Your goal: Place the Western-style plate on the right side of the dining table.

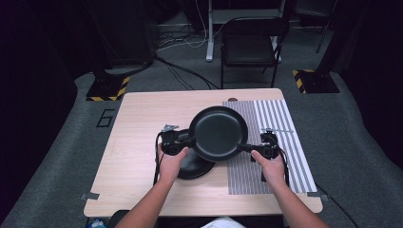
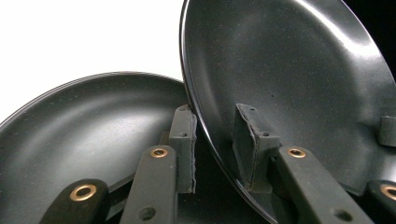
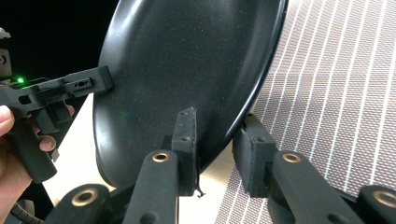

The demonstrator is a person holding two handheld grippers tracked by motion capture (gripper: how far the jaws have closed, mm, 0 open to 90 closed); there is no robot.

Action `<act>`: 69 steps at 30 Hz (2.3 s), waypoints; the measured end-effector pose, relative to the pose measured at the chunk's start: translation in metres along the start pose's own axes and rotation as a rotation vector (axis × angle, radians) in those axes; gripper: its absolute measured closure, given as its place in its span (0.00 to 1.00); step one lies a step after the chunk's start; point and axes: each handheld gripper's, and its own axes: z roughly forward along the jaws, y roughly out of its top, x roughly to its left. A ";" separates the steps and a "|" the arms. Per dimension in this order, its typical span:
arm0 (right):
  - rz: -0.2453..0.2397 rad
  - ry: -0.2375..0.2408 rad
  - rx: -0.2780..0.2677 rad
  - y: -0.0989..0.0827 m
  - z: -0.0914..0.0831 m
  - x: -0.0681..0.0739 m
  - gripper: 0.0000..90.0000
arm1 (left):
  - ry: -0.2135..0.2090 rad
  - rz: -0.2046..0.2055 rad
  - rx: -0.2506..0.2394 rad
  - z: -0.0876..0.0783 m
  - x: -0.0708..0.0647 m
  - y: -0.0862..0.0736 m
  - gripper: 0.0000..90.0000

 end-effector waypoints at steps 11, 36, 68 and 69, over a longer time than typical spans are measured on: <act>0.001 -0.022 -0.018 0.000 -0.008 -0.005 0.79 | -0.023 0.003 0.004 0.009 -0.005 0.001 0.77; 0.019 -0.043 -0.045 0.000 -0.021 -0.015 0.79 | -0.052 0.017 0.011 0.023 -0.016 0.007 0.77; 0.038 -0.088 -0.101 -0.001 -0.046 -0.027 0.79 | -0.112 0.047 0.025 0.046 -0.037 0.018 0.77; 0.039 -0.093 -0.106 -0.001 -0.049 -0.028 0.79 | -0.115 0.048 0.026 0.047 -0.039 0.018 0.77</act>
